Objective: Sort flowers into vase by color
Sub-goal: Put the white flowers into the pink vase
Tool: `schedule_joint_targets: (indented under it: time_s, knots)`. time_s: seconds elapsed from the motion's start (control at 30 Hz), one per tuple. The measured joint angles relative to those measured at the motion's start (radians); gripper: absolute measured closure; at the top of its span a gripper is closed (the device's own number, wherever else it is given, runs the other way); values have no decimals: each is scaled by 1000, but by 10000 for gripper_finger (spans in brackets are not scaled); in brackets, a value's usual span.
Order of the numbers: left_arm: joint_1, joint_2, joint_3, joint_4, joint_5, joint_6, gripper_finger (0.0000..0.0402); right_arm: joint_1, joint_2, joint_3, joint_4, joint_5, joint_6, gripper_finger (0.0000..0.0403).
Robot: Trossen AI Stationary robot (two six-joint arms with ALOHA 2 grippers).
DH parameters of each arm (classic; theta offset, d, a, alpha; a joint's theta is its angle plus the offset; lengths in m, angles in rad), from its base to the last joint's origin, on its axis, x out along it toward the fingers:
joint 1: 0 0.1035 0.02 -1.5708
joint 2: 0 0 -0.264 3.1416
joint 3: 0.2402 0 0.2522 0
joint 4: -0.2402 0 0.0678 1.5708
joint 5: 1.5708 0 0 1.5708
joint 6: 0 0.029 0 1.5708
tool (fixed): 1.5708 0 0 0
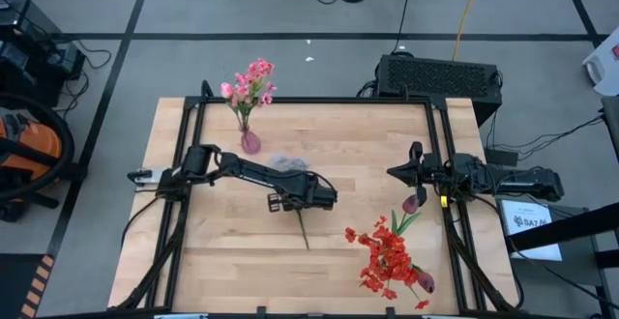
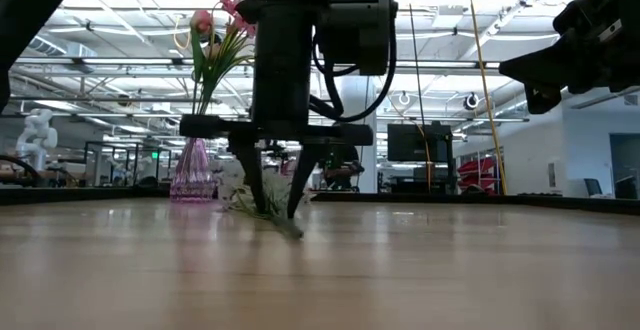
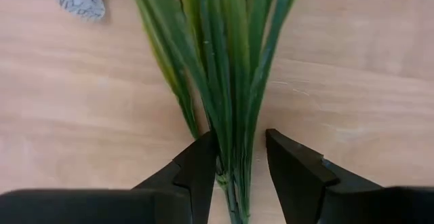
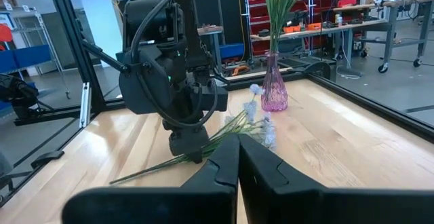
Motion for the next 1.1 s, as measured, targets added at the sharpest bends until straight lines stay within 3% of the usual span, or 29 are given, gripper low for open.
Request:
schedule_joint_targets:
  time_s: [0.13, 0.3, 0.47, 0.6, 0.8, 0.97, 1.1]
  knots:
    - [0, -7, -2, -1, 1, 68, 288, 0, 0, 0, 0, 0, 0, 403]
    - [-11, -35, -5, -19, 10, 241, 379, 0, 0, 0, 0, 0, 0, 403]
    - [-15, -64, -9, -86, 38, 512, 383, 0, 0, 0, 0, 0, 0, 403]
    - [-16, -84, -12, -153, 47, 607, 383, 0, 0, 0, 0, 0, 0, 403]
    - [-81, -197, -11, -91, -175, 757, 383, 0, 0, 0, 0, 0, 0, 403]
    - [-177, -355, -9, -64, -513, 819, 384, 0, 0, 0, 0, 1, 0, 403]
    - [-244, -504, -37, -115, -720, 838, 390, 0, 1, 0, 1, 1, 0, 403]
